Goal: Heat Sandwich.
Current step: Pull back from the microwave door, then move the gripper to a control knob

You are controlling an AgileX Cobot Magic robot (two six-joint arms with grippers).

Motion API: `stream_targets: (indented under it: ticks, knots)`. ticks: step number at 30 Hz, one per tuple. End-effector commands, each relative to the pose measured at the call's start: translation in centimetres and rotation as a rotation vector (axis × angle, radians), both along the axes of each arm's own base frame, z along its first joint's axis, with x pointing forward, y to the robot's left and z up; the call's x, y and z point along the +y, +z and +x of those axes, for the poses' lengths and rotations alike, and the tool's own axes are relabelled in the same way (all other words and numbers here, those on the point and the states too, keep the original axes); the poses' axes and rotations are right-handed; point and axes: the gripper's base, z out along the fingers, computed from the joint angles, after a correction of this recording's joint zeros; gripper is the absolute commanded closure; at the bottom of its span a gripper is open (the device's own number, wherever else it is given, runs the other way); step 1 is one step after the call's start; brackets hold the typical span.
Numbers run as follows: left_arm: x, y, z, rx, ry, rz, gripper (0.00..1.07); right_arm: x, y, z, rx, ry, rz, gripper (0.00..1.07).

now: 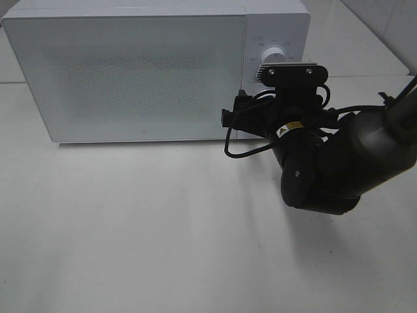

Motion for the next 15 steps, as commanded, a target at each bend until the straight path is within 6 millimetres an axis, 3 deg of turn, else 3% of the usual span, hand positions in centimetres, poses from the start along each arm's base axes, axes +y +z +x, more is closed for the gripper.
stream_targets:
  ticks: [1,11,15]
  knots:
    - [-0.03,0.04,-0.32,-0.031,-0.004,-0.009,0.09,-0.11,-0.28,0.94,0.005,-0.02,0.018,0.31]
    - [-0.03,0.04,-0.28,-0.029,-0.004,-0.008,0.09,0.09,-0.95,1.68,0.019,-0.022,0.03,0.33]
    - [-0.04,0.04,-0.22,-0.026,-0.004,-0.007,0.09,0.11,-1.01,1.67,0.026,-0.021,0.037,0.48]
